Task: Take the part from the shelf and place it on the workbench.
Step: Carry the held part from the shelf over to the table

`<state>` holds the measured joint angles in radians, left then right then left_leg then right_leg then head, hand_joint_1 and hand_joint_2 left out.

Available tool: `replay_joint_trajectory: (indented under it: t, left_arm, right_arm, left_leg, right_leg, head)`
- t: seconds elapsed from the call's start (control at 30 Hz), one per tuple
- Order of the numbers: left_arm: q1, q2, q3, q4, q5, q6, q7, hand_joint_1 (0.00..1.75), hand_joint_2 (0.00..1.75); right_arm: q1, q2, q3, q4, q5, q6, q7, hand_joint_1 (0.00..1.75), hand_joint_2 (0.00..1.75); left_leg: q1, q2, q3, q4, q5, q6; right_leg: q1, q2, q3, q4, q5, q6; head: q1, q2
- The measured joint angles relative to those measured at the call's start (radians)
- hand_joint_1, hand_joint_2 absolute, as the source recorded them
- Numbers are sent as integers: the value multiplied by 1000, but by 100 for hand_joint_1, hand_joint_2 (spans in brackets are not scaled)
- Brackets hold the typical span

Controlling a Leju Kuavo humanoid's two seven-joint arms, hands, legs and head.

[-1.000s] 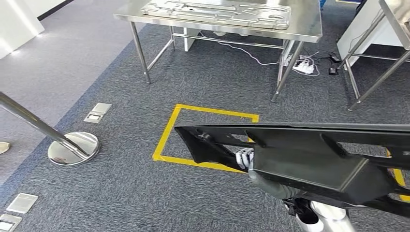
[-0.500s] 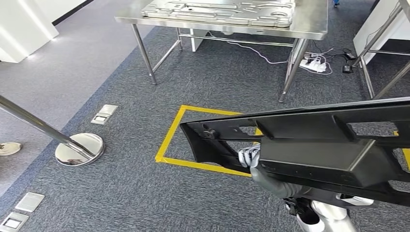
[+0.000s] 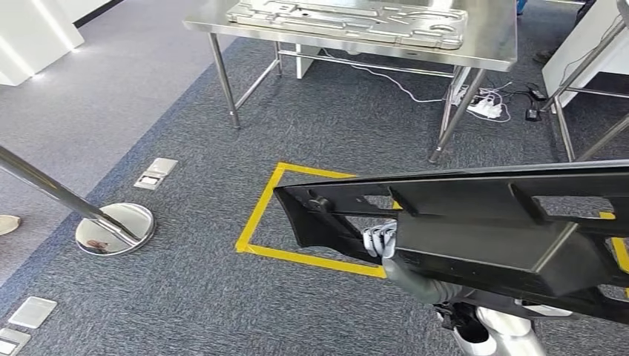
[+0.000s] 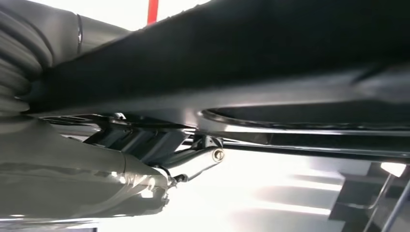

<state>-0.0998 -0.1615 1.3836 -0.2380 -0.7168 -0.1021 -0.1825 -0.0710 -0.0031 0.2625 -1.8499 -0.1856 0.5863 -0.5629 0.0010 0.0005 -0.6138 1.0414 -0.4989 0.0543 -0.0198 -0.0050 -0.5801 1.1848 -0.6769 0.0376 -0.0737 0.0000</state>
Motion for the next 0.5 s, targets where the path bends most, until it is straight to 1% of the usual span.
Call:
replay_joint_trajectory:
  t: [0.03, 0.07, 0.1, 0.13, 0.17, 0.2, 0.23, 0.27, 0.33, 0.4, 0.43, 0.47, 0.5]
  left_arm:
    - [0, 0, 0, 0, 0, 0, 0, 0, 175]
    - [1, -1, 0, 0, 0, -1, 0, 0, 175]
    - [1, -1, 0, 0, 0, -1, 0, 0, 175]
    - [1, -1, 0, 0, 0, -1, 0, 0, 175]
    - [1, -2, 0, 0, 0, -1, 0, 0, 175]
    - [1, -2, 0, 0, 0, -1, 0, 0, 175]
    - [0, -2, 0, 0, 0, -1, 0, 0, 175]
    - [-1, -3, 0, 0, 0, -1, 0, 0, 175]
    - [-2, -3, 0, 0, 0, -1, 0, 0, 175]
    - [-3, -3, 0, 0, 1, -1, 0, 0, 175]
    - [-3, -4, 0, 0, 1, -1, 0, 0, 175]
    - [-3, -4, 0, 0, 1, -1, 0, 0, 175]
    - [-2, -5, 0, 0, 1, -1, 0, 0, 175]
  right_arm:
    - [1, 0, 0, 0, 0, 0, 0, 175, 175]
    - [2, 0, 0, 0, 0, 0, 0, 175, 175]
    - [3, 0, 1, 1, 0, 0, 0, 175, 175]
    - [3, 0, 1, 1, 0, 0, 0, 175, 175]
    - [2, 0, 1, 0, 0, 0, 0, 175, 175]
    - [2, 0, 1, 1, 0, 0, 0, 175, 175]
    - [1, 0, 1, 1, 0, 0, 0, 175, 175]
    - [1, 0, 1, 1, 0, 0, 1, 175, 175]
    - [1, 0, 2, 1, -1, 0, 2, 175, 175]
    - [0, 0, 2, 1, -2, 0, 3, 175, 175]
    - [-1, 0, 2, 1, -2, 0, 3, 175, 175]
    - [-1, 1, 2, 0, -2, 0, 4, 175, 175]
    - [-1, 1, 2, 0, -2, 0, 4, 175, 175]
  left_leg:
    - [0, 0, 5, 0, -4, 0]
    - [0, 0, 11, 0, -9, 0]
    - [0, -1, 17, 0, -14, -1]
    - [0, -1, 26, 0, -20, -3]
    - [0, -1, 35, 0, -26, -6]
    - [-2, -2, 43, 0, -32, -10]
    - [-3, -2, 48, 1, -38, -15]
    - [-3, -2, 50, 2, -41, -19]
    - [-3, -2, 50, 2, -44, -28]
    - [-1, -2, 51, 9, -55, -38]
    - [1, -2, 41, 33, -70, -44]
    - [3, -2, 21, 77, -92, -50]
    - [5, -2, -11, 139, -119, -55]
  right_leg:
    - [0, 0, -39, 63, -19, 1]
    - [0, 0, -70, 104, -21, 2]
    - [0, 0, -86, 112, -2, 3]
    - [0, 0, -82, 79, 37, 3]
    - [0, 0, -64, 18, 87, 2]
    - [2, 0, -42, -44, 124, -2]
    - [4, 0, -23, -96, 147, -7]
    - [6, 1, -12, -124, 154, -12]
    - [10, 2, -7, -138, 147, -23]
    - [5, 1, -1, -143, 147, -33]
    - [2, 0, 3, -146, 146, -38]
    - [-1, -1, 7, -148, 144, -42]
    - [-1, -2, 10, -148, 141, -45]
  head:
    - [0, 0]
    - [0, 0]
    - [0, 0]
    - [0, 0]
    - [0, 0]
    - [0, 0]
    - [0, 0]
    - [0, 0]
    - [0, 0]
    - [-1, 0]
    - [-1, 0]
    - [-1, 0]
    - [-1, 0]
